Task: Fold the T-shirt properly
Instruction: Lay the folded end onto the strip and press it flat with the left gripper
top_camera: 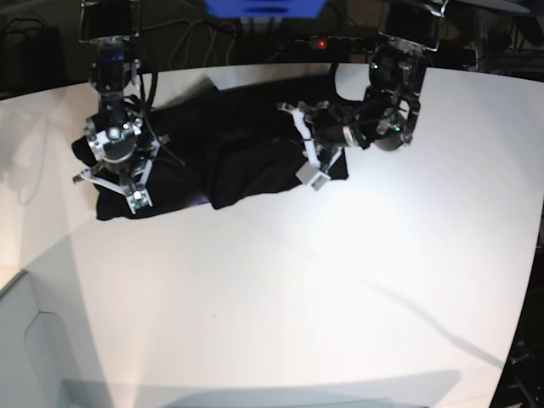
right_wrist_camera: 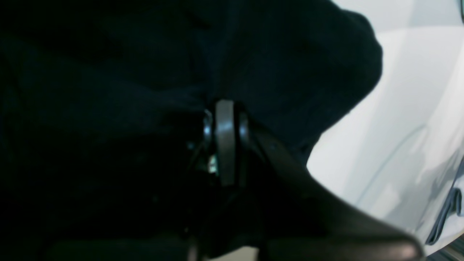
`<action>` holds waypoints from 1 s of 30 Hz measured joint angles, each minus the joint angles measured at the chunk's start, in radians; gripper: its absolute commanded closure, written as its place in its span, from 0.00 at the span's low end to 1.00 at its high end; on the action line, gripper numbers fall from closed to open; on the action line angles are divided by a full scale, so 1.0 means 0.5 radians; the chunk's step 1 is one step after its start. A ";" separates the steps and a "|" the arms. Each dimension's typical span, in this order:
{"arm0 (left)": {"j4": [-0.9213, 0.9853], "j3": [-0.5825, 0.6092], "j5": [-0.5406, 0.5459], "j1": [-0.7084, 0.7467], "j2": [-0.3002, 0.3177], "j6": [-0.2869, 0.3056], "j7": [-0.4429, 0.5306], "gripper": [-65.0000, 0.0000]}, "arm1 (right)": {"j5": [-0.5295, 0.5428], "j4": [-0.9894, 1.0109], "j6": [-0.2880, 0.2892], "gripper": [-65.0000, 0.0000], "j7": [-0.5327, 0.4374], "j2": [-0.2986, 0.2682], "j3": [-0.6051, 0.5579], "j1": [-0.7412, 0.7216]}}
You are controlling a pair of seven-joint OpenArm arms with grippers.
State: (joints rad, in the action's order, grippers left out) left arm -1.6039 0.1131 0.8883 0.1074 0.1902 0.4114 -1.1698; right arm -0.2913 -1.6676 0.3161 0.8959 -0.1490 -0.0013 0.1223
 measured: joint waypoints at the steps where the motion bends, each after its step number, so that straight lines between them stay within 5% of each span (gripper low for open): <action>1: -0.006 0.000 0.014 -0.006 0.001 0.000 0.001 0.98 | 0.000 -0.001 0.000 1.00 -0.007 0.000 0.000 0.001; 10: -0.037 0.002 -0.004 -0.038 -0.051 0.000 -0.005 0.98 | -0.001 0.000 -0.001 1.00 -0.014 0.000 0.000 0.002; 16: 0.072 0.002 0.015 -0.115 -0.224 0.001 -0.009 0.98 | -0.001 -0.001 -0.001 1.00 -0.014 0.000 0.000 0.006; 30: 0.286 0.286 0.011 -0.346 -0.227 0.008 -0.043 0.96 | -0.001 -0.002 -0.001 1.00 -0.028 0.001 0.000 0.012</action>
State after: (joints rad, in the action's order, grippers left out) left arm -1.4609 0.2562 0.8936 -0.0658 0.0765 0.4152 -1.1912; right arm -0.2916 -1.6684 0.3157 0.8818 -0.1486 -0.0013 0.1284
